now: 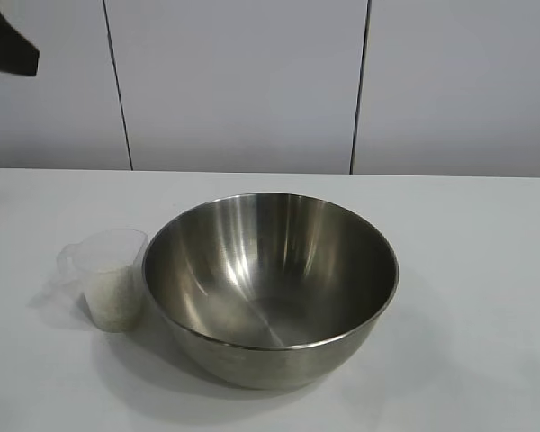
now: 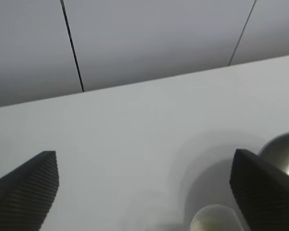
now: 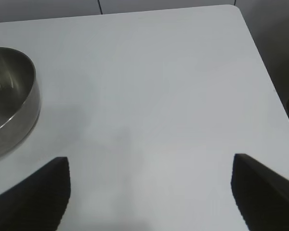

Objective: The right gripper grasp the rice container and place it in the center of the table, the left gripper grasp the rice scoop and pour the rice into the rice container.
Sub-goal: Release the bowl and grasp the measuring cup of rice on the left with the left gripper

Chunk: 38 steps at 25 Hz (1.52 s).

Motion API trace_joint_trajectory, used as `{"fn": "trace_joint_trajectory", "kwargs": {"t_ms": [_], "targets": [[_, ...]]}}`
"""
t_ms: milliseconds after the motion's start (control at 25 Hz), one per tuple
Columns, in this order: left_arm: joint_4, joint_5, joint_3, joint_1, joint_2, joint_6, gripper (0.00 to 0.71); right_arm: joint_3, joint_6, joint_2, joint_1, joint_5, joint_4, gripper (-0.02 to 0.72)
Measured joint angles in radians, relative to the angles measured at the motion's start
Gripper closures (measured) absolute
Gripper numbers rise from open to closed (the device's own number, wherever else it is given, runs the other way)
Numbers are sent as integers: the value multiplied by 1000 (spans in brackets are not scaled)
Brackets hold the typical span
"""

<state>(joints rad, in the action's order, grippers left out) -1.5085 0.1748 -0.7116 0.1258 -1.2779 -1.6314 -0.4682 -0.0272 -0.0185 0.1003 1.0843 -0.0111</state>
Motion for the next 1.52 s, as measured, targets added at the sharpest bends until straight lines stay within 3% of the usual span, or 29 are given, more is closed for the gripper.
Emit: {"fn": "trace_joint_trajectory", "kwargs": {"t_ms": [120,200,400,840,920,960,1080,1160,1280,1400,1520], "targets": [[-150,-14,4,0,0,-183,17,0,0,0,0,0,0,82],[-185,-12,4,0,0,-249,17,0,0,0,0,0,0,82],[-198,40,4,0,1,-280,17,0,0,0,0,0,0,82],[-192,43,4,-3,2,-297,17,0,0,0,0,-2,0,82],[-65,52,3,-7,2,-145,17,0,0,0,0,-2,0,82],[58,59,-1,-8,2,-32,17,0,0,0,0,-2,0,82],[544,58,-12,-3,3,508,17,0,0,0,0,-2,0,82],[938,41,-12,13,3,958,17,0,0,0,0,-2,0,82],[1419,-61,21,28,15,1540,17,0,0,0,0,-2,0,82],[1797,-365,117,17,37,1935,18,0,0,0,0,-2,0,82],[1983,-750,228,-41,21,2099,19,0,0,0,0,-2,0,82]]}}
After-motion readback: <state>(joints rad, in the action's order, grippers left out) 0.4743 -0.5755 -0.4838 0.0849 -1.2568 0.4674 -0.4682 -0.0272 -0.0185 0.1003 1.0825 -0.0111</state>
